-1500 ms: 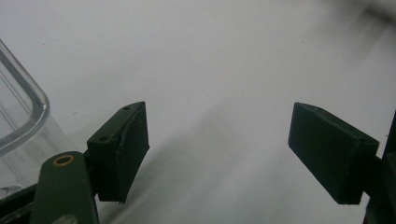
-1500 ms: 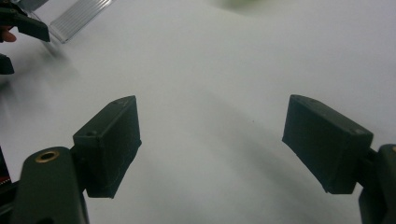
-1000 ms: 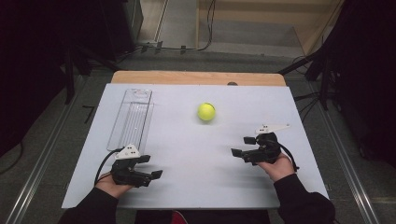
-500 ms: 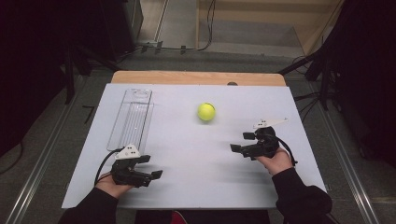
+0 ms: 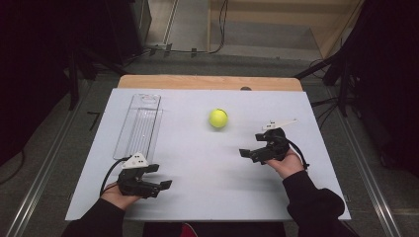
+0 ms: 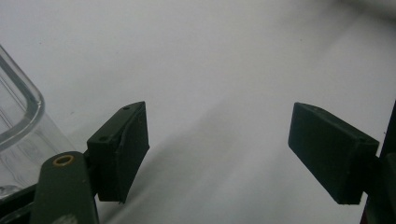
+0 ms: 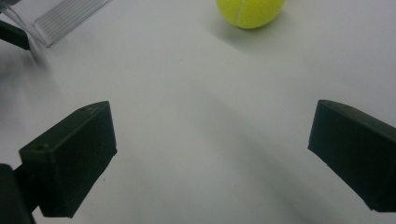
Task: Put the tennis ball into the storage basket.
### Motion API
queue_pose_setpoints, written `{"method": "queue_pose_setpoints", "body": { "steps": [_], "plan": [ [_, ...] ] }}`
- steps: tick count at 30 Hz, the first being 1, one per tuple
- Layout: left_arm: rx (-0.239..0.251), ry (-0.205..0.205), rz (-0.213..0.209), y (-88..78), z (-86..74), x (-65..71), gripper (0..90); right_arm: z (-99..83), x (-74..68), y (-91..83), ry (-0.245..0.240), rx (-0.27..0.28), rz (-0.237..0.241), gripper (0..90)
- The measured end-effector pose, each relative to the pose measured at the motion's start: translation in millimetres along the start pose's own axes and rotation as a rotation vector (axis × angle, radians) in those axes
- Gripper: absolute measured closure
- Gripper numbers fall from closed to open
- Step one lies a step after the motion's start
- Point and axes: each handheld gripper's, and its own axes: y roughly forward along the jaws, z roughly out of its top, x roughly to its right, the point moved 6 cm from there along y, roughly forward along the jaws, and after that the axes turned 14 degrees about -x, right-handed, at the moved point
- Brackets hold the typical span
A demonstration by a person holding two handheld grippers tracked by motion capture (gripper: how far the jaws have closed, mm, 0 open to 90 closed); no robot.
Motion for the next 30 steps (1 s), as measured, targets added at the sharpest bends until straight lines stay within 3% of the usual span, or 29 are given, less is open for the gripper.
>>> {"method": "queue_pose_setpoints", "body": {
  "steps": [30],
  "plan": [
    [-0.002,0.001,0.002,-0.6,-0.5,-0.4,21.1,32.8,5.8,7.9,0.012,0.014,-0.015,0.0]
  ]
}}
